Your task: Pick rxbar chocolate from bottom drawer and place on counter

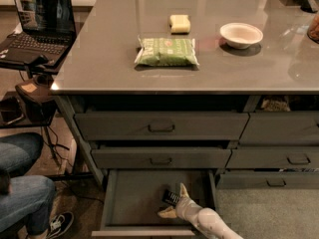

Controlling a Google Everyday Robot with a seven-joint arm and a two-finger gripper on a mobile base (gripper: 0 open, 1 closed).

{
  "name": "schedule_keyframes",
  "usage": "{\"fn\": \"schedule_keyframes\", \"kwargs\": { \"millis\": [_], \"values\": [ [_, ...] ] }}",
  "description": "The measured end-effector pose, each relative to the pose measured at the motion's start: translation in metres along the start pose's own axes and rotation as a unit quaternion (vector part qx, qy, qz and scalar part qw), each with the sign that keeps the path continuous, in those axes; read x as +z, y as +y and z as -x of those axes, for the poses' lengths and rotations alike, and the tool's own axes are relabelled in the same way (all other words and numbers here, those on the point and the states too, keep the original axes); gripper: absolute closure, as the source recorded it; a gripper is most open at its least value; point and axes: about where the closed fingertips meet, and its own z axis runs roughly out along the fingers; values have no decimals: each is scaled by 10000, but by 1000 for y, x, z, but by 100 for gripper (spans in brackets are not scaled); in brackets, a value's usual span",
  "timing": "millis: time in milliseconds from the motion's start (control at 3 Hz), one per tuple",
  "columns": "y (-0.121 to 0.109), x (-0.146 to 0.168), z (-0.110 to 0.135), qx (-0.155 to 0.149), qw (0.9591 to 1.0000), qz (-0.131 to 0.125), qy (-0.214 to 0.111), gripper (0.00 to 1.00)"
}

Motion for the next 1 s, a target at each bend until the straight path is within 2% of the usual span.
{"fn": "schedule_keyframes", "kwargs": {
  "millis": [333, 667, 1000],
  "values": [
    [-14, -1, -6, -15, 9994, -332, 89, 0],
    [-14, -1, -6, -15, 9994, -333, 88, 0],
    [-13, 0, -4, -176, 9983, -489, 248, 0]
  ]
}}
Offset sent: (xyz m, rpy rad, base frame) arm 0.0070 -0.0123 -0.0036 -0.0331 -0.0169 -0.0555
